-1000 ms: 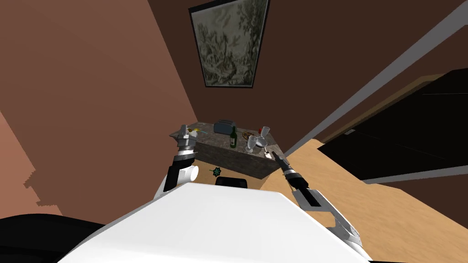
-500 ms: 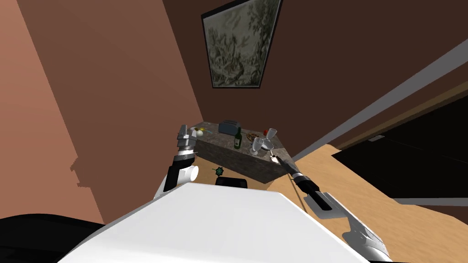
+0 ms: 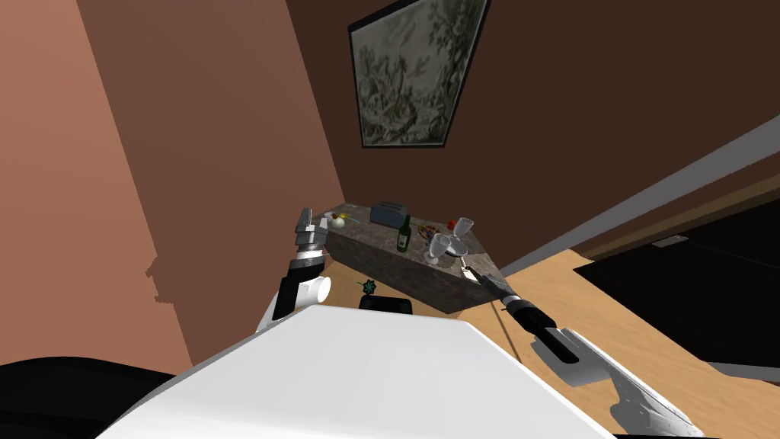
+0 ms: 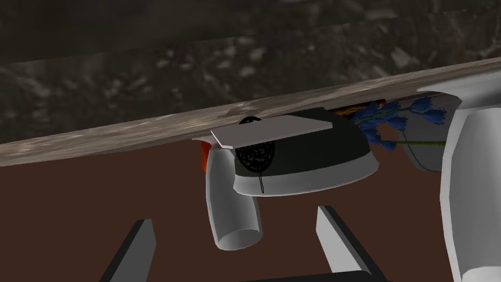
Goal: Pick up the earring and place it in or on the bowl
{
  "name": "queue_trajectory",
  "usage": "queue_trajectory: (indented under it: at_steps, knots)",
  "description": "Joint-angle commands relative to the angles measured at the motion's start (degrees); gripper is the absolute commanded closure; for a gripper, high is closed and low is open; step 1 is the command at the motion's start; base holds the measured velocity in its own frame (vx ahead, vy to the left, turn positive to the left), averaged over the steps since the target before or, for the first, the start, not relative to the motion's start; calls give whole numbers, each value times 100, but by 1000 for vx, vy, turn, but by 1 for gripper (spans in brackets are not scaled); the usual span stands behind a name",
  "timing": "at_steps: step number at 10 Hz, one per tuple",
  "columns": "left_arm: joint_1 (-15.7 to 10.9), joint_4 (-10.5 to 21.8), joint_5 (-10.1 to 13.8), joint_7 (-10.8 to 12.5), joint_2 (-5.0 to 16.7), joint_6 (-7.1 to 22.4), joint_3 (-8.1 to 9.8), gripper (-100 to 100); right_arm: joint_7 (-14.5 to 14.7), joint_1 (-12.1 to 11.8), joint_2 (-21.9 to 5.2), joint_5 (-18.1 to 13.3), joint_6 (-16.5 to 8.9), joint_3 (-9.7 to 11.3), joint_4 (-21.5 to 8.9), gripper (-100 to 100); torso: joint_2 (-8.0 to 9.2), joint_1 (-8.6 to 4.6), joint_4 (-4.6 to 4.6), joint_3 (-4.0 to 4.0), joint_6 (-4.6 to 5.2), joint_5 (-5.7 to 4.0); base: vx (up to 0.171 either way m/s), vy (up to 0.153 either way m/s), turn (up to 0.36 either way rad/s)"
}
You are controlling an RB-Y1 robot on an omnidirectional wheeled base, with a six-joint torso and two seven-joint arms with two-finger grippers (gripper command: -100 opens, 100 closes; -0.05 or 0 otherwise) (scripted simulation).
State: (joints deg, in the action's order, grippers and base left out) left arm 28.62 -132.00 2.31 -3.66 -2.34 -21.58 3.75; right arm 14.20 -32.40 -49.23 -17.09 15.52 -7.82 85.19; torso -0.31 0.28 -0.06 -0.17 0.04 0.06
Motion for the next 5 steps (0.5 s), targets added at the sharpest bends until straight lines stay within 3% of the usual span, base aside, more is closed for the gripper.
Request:
queue_trajectory:
  at_steps: [1, 5]
  knots:
    - [0, 0, 0, 0, 0, 0, 0, 0, 126, -5, -223, -157, -42, 21, -254, -100, 0, 0, 0, 0, 0, 0, 72, 85, 82]
    - [0, 0, 0, 0, 0, 0, 0, 0, 353, -63, -683, -471, -109, 72, -721, -100, -6, 18, -1, -4, 1, 5, 73, 109, 36]
